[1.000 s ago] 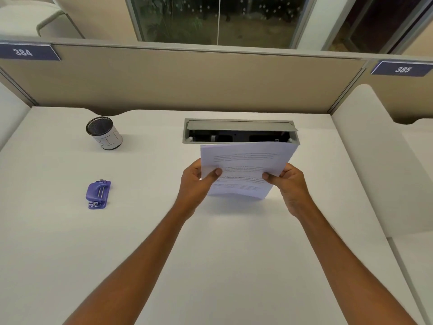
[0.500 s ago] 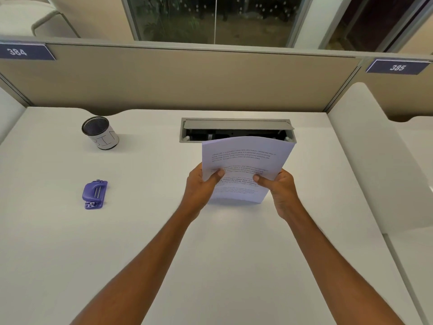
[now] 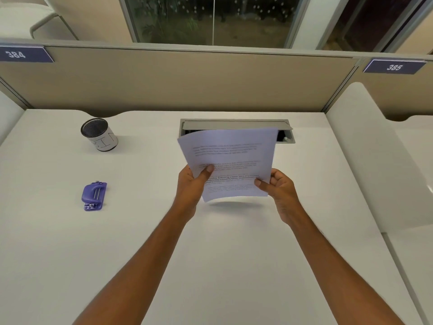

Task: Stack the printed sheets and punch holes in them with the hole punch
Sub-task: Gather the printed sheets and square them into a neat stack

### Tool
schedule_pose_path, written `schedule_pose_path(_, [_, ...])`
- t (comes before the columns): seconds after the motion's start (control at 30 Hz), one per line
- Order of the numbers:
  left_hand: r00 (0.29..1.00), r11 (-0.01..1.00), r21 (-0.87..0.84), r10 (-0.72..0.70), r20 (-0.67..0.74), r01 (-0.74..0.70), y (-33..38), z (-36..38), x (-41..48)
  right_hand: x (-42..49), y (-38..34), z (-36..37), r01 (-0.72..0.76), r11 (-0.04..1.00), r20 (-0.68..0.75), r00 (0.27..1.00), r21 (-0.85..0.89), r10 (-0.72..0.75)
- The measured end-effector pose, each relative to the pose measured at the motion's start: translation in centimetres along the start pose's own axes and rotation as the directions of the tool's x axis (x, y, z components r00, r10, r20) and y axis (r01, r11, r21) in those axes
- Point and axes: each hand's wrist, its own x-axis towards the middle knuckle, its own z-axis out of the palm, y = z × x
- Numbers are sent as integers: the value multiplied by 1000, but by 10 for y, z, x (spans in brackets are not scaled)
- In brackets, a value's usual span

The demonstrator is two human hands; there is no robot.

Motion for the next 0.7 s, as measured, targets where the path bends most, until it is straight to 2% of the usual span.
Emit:
schedule_pose_path(0.1, [1000, 992, -126, 5, -6, -5, 9, -7, 4, -6, 3, -6, -74, 991, -23, 997, 110, 77])
schedule_pose_path(0.2, [999, 967, -256, -6, 35, 15, 15, -6, 4, -10, 8, -2, -123, 939, -3, 991, 322, 131])
schedule_pose_path(0.37, [997, 884, -460, -64, 49, 80, 11, 9, 2, -13, 1, 30, -103, 858, 99, 993, 503, 61])
schedule_pose_path(0.53, [993, 854, -509, -120, 12, 110, 4, 3, 5, -9, -12, 44, -41, 890, 21, 999, 454, 35])
schedule_pose_path(0.7, [984, 877, -475, -140, -114, 70, 11, -51, 25, 0, -20, 27, -20, 930, -41, 998, 366, 38])
